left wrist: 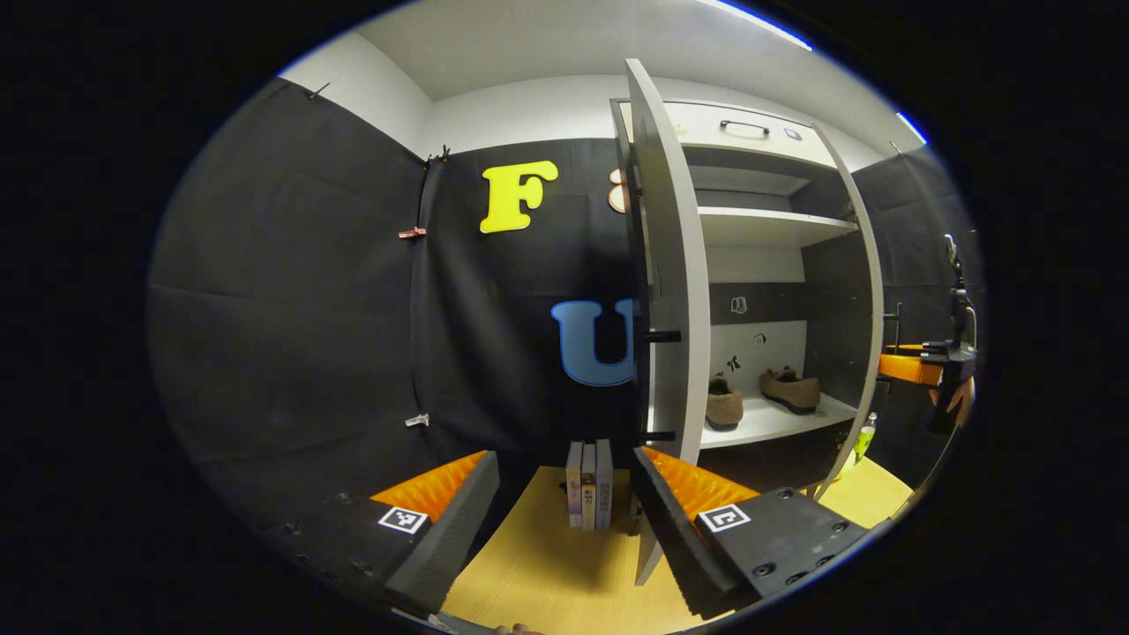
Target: Grab one shoe with the right hand and put it into the shoe cabinet, grab the other shoe with the left hand and put it into the shoe cabinet; then close the right door with the right hand and the left door with the left hand.
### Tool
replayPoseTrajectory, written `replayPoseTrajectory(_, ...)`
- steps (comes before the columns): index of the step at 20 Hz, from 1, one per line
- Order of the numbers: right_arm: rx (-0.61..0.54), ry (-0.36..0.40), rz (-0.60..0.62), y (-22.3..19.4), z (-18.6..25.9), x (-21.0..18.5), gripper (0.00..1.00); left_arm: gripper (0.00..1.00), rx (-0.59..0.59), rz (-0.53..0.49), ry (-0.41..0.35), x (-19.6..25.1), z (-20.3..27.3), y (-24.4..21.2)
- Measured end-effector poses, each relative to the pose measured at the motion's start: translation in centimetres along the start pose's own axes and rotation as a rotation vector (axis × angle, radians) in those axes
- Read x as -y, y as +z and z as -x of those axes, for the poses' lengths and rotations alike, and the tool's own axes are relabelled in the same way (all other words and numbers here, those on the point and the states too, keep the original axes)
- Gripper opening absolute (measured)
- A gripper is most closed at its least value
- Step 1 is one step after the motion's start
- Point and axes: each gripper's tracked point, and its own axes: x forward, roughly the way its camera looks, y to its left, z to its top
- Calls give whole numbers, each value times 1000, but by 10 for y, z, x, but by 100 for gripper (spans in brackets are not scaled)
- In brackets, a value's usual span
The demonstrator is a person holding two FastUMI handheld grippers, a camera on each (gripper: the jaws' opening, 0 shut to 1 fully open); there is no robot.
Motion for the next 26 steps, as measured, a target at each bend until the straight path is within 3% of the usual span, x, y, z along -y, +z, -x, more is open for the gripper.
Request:
replayPoseTrajectory(4,-1,6,-31,1,6,-6,88,96,22,39,-48,13,-19,6)
replayPoseTrajectory(10,-33,-63,19,-7,55,15,88,95,39,21,-114,32,-53,13)
replayPoseTrajectory(14,-60,-108,16,-16,75,31,88,93,39,46,-108,34,-56,12)
replayPoseTrajectory(18,-66,-112,-14,-17,73,39,88,97,52,10,-118,51,-49,17)
replayPoseTrajectory(19,-63,-111,-15,-17,69,41,88,93,53,9,-120,55,-49,17)
replayPoseTrajectory(26,-68,-97,-24,-22,53,51,88,93,54,26,-183,93,-49,19)
